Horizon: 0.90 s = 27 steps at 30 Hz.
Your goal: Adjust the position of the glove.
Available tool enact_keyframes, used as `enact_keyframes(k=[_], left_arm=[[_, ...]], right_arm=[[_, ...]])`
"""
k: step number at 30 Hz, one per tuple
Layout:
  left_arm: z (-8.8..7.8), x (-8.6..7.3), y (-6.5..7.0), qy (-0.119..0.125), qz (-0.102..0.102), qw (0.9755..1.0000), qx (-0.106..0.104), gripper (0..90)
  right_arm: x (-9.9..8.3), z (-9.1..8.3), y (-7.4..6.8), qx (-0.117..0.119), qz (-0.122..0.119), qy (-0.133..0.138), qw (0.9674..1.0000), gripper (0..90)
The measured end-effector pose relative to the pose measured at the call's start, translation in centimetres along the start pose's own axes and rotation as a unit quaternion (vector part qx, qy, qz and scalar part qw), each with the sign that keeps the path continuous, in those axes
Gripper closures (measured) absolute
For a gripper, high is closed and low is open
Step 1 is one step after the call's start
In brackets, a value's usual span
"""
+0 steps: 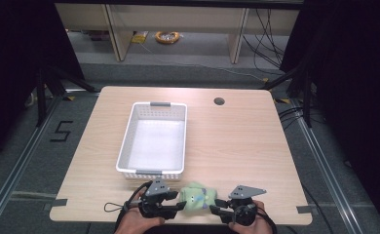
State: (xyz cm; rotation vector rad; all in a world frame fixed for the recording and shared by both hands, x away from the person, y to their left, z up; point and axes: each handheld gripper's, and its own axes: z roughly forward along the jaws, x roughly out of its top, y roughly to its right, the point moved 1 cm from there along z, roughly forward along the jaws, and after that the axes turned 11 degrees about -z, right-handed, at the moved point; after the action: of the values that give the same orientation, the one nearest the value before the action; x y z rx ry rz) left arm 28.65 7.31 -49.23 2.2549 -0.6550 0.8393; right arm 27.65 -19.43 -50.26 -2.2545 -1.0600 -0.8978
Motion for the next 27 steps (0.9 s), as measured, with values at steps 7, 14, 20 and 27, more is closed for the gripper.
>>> enact_keyframes(k=[7, 14, 20, 27], left_arm=[[1.6, -0.1, 0.3, -0.019, 0.008, 0.9998, 0.004, 52.1], [1.6, 1.2, -0.1, -0.008, 0.006, 0.9998, 0.019, 82.3], [1.6, 2.9, -0.1, 0.021, -0.01, 0.9997, 0.001, 85.4], [2.3, 2.4, -1.1, 0.01, -0.023, 0.9996, 0.01, 70.3]], right_arm=[[-0.2, 0.7, 0.0, -0.022, -0.033, -0.024, 0.9989, 77.6], [0.1, 0.4, -0.1, -0.004, -0.036, -0.016, 0.9992, 85.5], [0.5, -0.1, -1.1, 0.006, -0.028, 0.003, 0.9996, 85.8], [-0.7, 1.0, -1.0, 0.016, -0.009, -0.031, 0.9993, 81.1]])
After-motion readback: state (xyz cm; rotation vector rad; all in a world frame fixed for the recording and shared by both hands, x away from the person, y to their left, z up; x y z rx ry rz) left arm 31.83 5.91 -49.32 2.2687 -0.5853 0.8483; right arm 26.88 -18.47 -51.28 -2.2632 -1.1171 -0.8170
